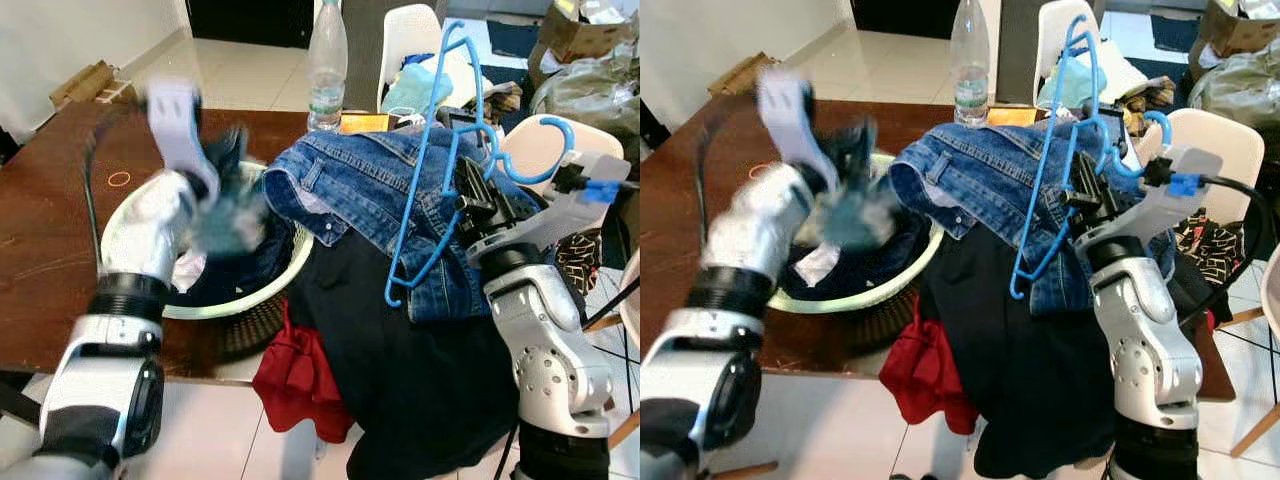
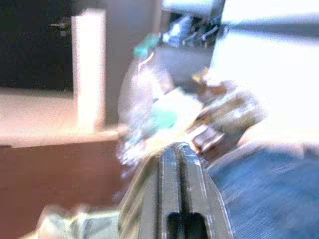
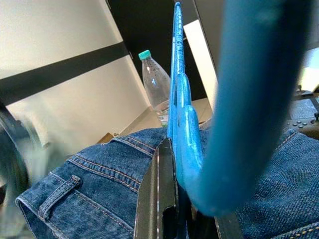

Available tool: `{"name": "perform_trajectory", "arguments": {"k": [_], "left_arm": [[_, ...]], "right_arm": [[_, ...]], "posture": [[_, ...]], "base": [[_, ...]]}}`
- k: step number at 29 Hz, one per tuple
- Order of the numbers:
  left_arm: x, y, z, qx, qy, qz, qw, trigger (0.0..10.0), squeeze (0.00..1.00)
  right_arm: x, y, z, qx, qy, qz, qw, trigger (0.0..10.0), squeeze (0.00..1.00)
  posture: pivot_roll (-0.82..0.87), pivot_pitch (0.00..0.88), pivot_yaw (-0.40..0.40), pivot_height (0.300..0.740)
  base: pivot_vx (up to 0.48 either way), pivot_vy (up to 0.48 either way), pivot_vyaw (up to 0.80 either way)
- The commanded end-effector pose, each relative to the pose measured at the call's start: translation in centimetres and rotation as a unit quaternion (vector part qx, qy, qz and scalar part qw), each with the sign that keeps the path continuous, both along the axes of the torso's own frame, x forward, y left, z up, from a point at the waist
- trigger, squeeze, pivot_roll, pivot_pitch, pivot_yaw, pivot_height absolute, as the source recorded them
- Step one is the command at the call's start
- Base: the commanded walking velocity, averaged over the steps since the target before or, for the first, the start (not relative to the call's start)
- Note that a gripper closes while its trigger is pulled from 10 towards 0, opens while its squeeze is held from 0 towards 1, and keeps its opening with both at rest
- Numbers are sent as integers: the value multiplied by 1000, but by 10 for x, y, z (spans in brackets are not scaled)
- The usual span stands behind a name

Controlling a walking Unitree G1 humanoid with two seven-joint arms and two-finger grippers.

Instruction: Hang hanger

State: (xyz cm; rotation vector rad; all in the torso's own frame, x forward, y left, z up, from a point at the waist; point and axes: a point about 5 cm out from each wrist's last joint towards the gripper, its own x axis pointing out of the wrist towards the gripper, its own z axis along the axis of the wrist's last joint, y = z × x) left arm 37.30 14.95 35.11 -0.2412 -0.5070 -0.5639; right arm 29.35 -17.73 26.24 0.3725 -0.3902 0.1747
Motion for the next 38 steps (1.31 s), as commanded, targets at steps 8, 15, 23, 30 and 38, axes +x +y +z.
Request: {"name": "perform_trajectory", "arguments": {"k": [8, 15, 23, 30, 38], "left_arm": [[-54, 15, 88, -107, -123, -170, 972, 0, 0], [-35, 5, 40, 69, -70, -83, 992, 2431, 0], [-42, 43, 59, -84, -54, -48, 994, 2980, 0], [-47, 53, 67, -153, -78, -56, 983, 5294, 0], [-68, 64, 100, -139, -156, 10, 978, 10000, 0]], "right_arm": [[4, 0, -5, 4, 8, -8, 1000, 10000, 0], [5, 1, -4, 7, 6, -9, 1000, 10000, 0], [5, -2, -5, 7, 5, -11, 1000, 10000, 0], [7, 0, -4, 8, 3, -7, 1000, 10000, 0], [8, 0, -3, 6, 0, -6, 1000, 10000, 0]], "posture": [[22, 141, 51, 740], [19, 140, 57, 740], [31, 134, 48, 740], [28, 131, 47, 740], [27, 125, 41, 740]], "base": [[0, 0, 0], [0, 0, 0], [0, 0, 0], [0, 0, 0], [0, 0, 0]]}}
